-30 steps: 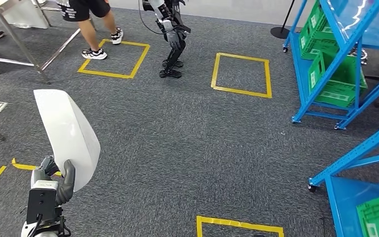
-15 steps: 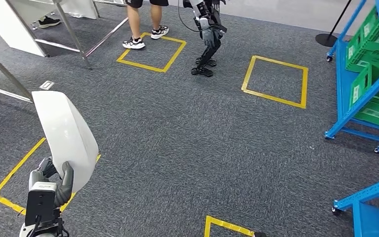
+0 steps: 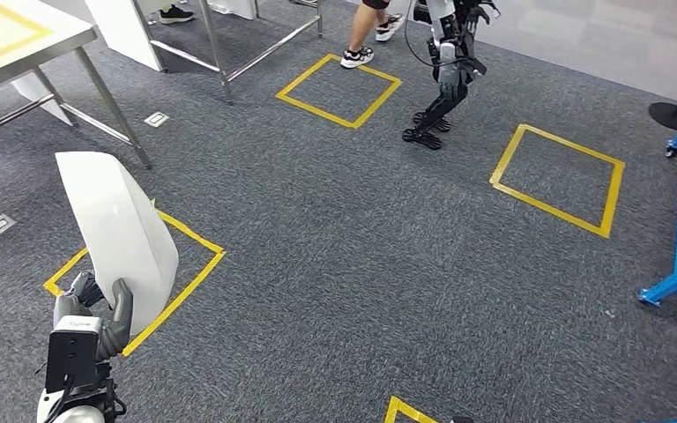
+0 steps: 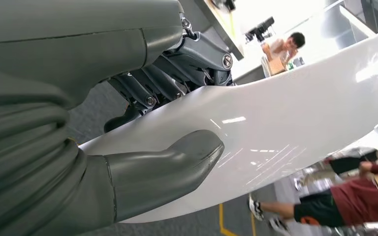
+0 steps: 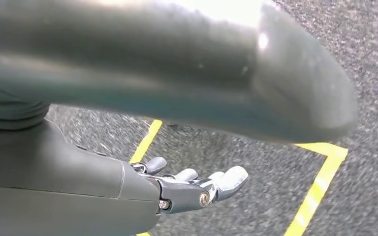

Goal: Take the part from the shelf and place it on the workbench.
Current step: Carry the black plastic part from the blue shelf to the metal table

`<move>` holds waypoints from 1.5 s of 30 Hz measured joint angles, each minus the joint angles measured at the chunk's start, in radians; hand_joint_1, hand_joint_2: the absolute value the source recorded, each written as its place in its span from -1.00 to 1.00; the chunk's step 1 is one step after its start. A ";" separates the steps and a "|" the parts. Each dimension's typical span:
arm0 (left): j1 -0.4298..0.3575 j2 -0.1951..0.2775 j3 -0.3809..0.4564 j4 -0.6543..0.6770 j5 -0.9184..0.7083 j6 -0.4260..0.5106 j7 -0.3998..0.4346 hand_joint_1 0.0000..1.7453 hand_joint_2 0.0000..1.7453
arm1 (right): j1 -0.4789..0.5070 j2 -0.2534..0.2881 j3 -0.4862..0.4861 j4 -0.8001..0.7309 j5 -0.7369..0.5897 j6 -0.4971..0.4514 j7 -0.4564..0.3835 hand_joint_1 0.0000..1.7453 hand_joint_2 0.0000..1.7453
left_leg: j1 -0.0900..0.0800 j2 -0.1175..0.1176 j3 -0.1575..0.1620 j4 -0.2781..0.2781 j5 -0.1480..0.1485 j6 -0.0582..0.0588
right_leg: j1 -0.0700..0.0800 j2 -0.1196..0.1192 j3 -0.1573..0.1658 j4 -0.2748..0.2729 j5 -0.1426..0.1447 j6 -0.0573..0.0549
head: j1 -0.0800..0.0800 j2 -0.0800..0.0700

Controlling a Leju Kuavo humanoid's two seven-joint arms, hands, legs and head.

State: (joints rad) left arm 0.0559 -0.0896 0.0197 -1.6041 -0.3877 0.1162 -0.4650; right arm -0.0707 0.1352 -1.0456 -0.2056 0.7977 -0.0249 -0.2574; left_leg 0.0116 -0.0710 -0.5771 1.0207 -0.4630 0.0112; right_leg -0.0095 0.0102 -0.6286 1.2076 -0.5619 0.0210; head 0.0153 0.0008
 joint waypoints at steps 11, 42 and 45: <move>-0.034 -0.007 -0.006 0.026 -0.013 -0.002 0.019 1.00 1.00 | -0.003 -0.003 0.000 0.000 0.004 0.010 -0.016 -1.00 -1.00 | 0.001 0.055 -0.118 0.204 -0.107 -0.055 | 0.002 -0.024 0.070 -0.195 0.074 -0.050 | -0.014 0.000; -0.125 -0.022 -0.033 0.148 0.016 -0.037 -0.011 1.00 1.00 | -0.002 -0.003 -0.033 0.000 -0.053 0.016 -0.018 -1.00 -1.00 | 0.005 0.046 0.016 -0.003 -0.018 -0.017 | -0.007 0.000 0.051 -0.181 0.080 -0.009 | -0.005 0.000; -0.127 -0.022 -0.036 0.153 0.018 -0.039 -0.012 1.00 1.00 | -0.002 -0.003 -0.034 0.000 -0.053 0.016 -0.018 -1.00 -1.00 | 0.005 0.046 0.016 -0.008 -0.014 -0.029 | -0.006 0.000 0.047 -0.180 0.081 -0.012 | -0.005 0.000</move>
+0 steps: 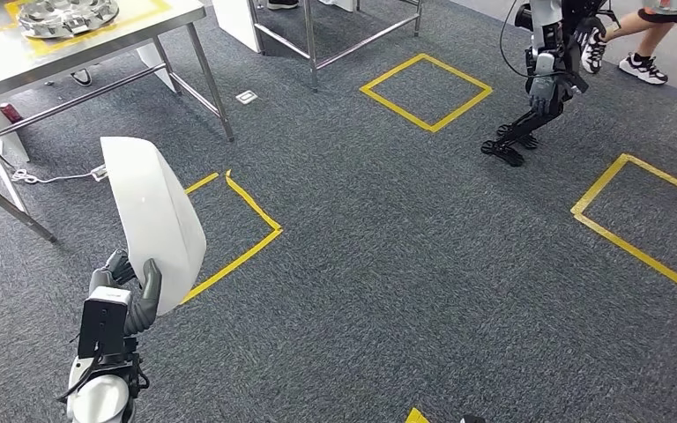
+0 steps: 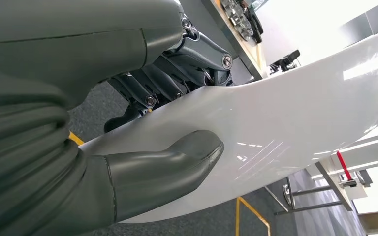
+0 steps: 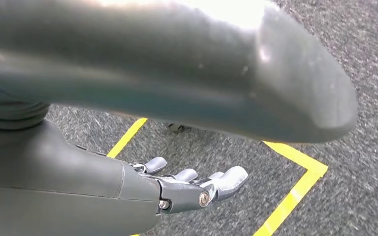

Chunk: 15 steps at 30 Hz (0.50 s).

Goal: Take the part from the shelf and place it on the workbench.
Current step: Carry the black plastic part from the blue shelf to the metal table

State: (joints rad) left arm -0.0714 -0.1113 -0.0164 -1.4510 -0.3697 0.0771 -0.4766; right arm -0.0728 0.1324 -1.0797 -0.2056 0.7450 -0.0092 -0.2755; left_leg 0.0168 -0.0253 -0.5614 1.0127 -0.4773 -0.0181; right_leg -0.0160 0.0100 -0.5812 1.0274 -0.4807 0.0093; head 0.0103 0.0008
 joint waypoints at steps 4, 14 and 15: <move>-0.001 0.002 -0.001 0.003 0.003 -0.006 -0.004 1.00 1.00 | 0.000 0.001 0.000 0.000 0.002 0.002 0.001 -1.00 -1.00 | -0.002 0.000 -0.006 0.006 -0.005 0.006 | -0.005 -0.001 0.000 -0.005 0.004 0.005 | 0.000 0.000; -0.016 -0.008 -0.008 0.006 0.002 -0.006 -0.006 1.00 1.00 | 0.000 0.000 0.000 0.000 0.008 0.009 0.007 -1.00 -1.00 | 0.013 -0.005 0.051 -0.036 -0.027 0.023 | -0.013 -0.005 -0.144 0.254 -0.074 0.050 | 0.006 0.000; -0.016 -0.008 -0.008 0.008 0.000 -0.005 -0.007 1.00 1.00 | 0.001 0.000 0.000 0.000 0.008 0.009 0.007 -1.00 -1.00 | 0.019 -0.006 0.060 -0.032 -0.035 0.016 | -0.018 -0.005 -0.134 0.218 -0.044 0.057 | 0.006 0.000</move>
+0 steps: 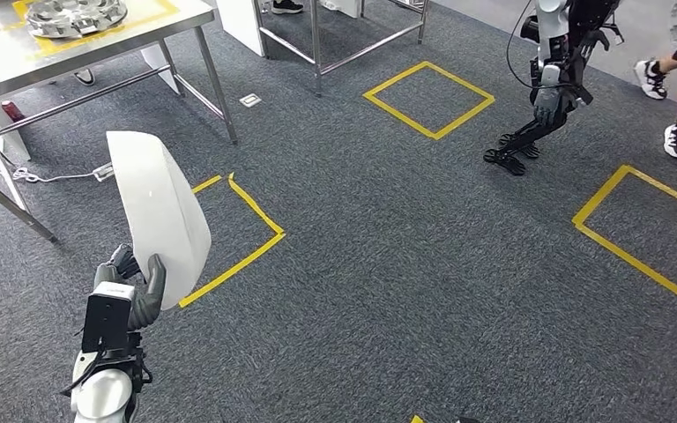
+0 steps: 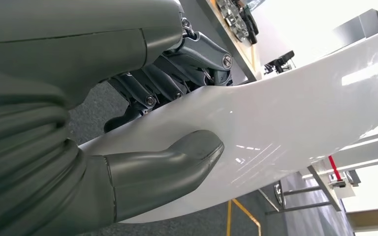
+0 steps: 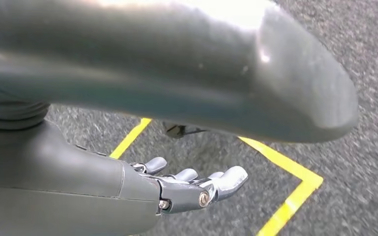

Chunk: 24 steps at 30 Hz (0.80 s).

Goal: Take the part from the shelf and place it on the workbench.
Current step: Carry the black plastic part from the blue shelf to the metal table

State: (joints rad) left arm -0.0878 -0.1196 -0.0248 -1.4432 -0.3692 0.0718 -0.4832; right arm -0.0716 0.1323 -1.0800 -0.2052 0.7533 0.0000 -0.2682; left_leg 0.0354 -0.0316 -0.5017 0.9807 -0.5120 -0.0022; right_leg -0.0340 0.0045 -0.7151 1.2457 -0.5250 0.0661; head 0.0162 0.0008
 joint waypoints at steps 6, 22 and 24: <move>-0.006 -0.004 0.000 0.004 -0.002 0.002 -0.005 1.00 1.00 | 0.001 0.002 0.000 0.003 0.001 0.004 0.006 -1.00 -1.00 | 0.012 -0.003 0.024 0.025 -0.050 -0.058 | -0.003 0.003 0.082 -0.196 0.054 -0.033 | 0.007 0.000; -0.008 -0.004 -0.001 -0.004 -0.014 0.012 0.002 1.00 1.00 | -0.001 0.003 -0.007 0.004 -0.005 0.009 0.017 -1.00 -1.00 | -0.062 0.022 -0.205 0.069 0.133 0.026 | 0.034 0.006 0.336 -0.257 -0.122 -0.068 | -0.017 0.000; -0.018 -0.006 0.000 -0.018 -0.018 0.013 0.005 1.00 1.00 | -0.007 0.004 -0.008 0.004 0.002 0.009 0.024 -1.00 -1.00 | -0.062 0.016 -0.178 0.060 0.119 0.036 | 0.030 0.002 0.342 -0.238 -0.141 -0.059 | -0.017 0.000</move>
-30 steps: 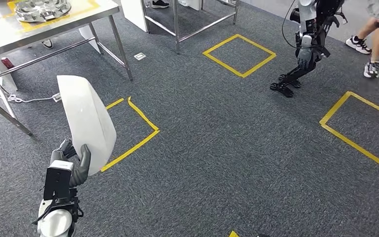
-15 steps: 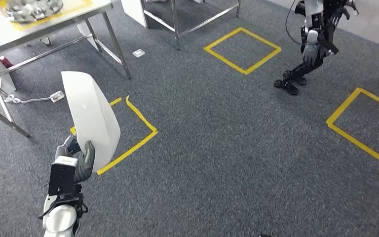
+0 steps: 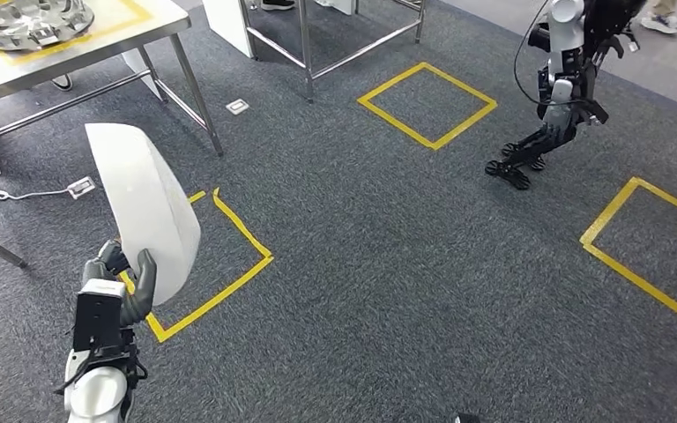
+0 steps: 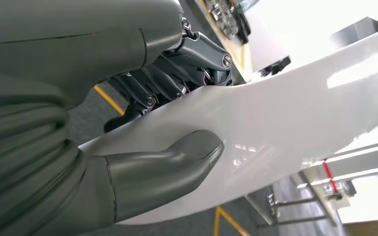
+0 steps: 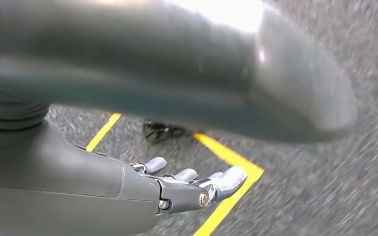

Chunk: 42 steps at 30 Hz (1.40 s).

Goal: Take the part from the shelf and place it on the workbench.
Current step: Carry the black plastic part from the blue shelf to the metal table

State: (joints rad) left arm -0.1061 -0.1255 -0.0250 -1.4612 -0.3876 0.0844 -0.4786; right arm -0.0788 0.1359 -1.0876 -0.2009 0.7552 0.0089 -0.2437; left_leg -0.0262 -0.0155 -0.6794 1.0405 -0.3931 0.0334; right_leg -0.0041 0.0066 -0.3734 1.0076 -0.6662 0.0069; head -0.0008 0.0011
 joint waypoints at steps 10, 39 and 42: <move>0.003 -0.010 -0.001 -0.005 -0.014 -0.011 0.015 1.00 1.00 | 0.008 -0.005 0.000 0.000 0.026 -0.003 0.022 -1.00 -1.00 | 0.008 -0.084 0.090 -0.009 -0.077 0.001 | -0.003 0.061 -0.241 0.061 0.190 0.003 | 0.002 0.000; 0.017 -0.007 -0.001 -0.006 0.005 -0.010 0.019 1.00 1.00 | 0.008 -0.007 0.025 0.000 0.077 0.037 0.023 -1.00 -1.00 | 0.029 -0.072 0.066 -0.002 -0.061 -0.010 | -0.005 0.028 -0.236 0.134 0.128 -0.001 | 0.002 0.000; 0.022 -0.007 -0.001 -0.011 0.006 -0.011 0.021 1.00 1.00 | 0.007 -0.008 0.025 0.000 0.061 0.016 0.019 -1.00 -1.00 | 0.030 -0.100 0.062 -0.001 -0.059 -0.023 | -0.003 0.071 -0.196 0.023 0.163 -0.006 | 0.004 0.000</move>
State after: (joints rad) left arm -0.0840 -0.1321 -0.0263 -1.4726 -0.3812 0.0731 -0.4575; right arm -0.0721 0.1279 -1.0629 -0.2008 0.8165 0.0253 -0.2251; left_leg 0.0034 -0.1156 -0.6173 1.0391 -0.4523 0.0100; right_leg -0.0068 0.0777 -0.5692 1.0309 -0.5031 0.0010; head 0.0037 0.0011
